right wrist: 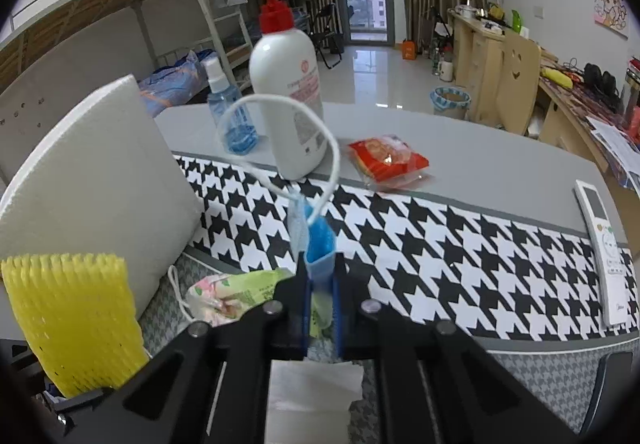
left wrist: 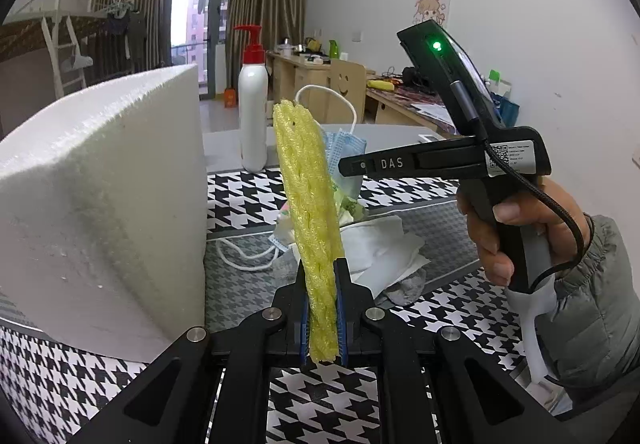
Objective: Organize soft objects
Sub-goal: 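Lift the yellow net with the left gripper while the right gripper grasps the blue face mask, then carry the yellow net and blue mask over the white foam box with both grippers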
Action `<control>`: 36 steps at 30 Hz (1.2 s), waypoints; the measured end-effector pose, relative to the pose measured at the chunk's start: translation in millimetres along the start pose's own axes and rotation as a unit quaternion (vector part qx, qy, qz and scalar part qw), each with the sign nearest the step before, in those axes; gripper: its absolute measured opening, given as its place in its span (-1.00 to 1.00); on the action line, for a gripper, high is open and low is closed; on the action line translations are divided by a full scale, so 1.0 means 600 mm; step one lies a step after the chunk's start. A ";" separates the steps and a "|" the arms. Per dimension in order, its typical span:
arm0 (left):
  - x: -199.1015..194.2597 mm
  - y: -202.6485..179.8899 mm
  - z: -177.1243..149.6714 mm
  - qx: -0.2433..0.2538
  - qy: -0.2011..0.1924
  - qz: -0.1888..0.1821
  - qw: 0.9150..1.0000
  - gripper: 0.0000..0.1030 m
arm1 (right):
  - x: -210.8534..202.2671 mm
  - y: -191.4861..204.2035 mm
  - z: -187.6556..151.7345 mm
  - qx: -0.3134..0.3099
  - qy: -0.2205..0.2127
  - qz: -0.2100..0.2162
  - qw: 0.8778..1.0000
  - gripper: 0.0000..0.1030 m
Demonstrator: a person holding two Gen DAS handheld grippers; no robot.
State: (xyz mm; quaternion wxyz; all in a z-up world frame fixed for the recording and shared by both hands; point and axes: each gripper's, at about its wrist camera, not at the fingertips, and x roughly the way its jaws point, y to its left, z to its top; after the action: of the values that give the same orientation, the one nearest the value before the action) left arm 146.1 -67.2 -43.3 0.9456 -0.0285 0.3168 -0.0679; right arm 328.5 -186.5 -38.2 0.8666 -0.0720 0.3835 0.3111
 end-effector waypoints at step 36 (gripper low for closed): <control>-0.075 -0.020 0.035 0.031 -0.060 0.025 0.997 -0.79 | -0.213 -0.002 -0.014 0.015 -0.143 -0.033 0.989 -0.84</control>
State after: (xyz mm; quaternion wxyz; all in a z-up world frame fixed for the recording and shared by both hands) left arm 121.8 -72.4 1.6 0.9646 0.0046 0.2583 -0.0525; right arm 258.6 -252.3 46.2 0.9234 -0.0265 0.2575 0.2833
